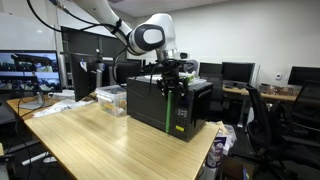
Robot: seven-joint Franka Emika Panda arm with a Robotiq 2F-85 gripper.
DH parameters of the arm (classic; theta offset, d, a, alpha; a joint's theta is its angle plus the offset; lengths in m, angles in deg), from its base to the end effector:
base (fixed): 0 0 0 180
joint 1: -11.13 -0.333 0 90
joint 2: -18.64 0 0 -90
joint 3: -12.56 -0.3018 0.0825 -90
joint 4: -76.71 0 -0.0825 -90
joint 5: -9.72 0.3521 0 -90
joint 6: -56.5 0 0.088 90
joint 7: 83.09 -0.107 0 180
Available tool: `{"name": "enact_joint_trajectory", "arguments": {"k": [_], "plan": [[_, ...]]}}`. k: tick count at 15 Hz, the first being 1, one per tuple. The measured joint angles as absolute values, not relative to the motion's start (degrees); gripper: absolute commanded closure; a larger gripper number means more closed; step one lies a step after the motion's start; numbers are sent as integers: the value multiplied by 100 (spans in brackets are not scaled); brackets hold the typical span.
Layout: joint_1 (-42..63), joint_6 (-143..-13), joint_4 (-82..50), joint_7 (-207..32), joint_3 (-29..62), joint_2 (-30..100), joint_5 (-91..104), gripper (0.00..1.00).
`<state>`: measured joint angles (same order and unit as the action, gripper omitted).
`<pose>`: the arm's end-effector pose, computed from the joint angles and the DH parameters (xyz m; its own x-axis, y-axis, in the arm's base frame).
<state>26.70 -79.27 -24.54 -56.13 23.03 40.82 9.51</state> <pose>0.5783 -0.2700 0.3741 0.9853 0.0522 0.1624 0.0253 -0.9863 0.1630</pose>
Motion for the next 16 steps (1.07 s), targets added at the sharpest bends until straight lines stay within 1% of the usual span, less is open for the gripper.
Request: {"name": "enact_joint_trajectory", "arguments": {"k": [1, 2, 5, 7, 8, 9, 10, 16], "plan": [[2672, -7924, -2454, -5646, 2293, 4082, 951, 59], [2675, -7919, -2454, -5656, 2285, 4079, 951, 65], [2682, -7858, -2462, -5679, 2248, 4035, 955, 85], [2683, -7812, -2478, -5816, 2227, 3994, 960, 91], [2683, -7783, -2484, -5836, 2218, 3952, 970, 100], [2696, -7688, -2496, -5879, 2189, 3860, 1101, 96], [2701, -7688, -2496, -5879, 2188, 3860, 1139, 95], [2706, -7823, -2638, -6140, 2201, 3783, 1155, 96]]}}
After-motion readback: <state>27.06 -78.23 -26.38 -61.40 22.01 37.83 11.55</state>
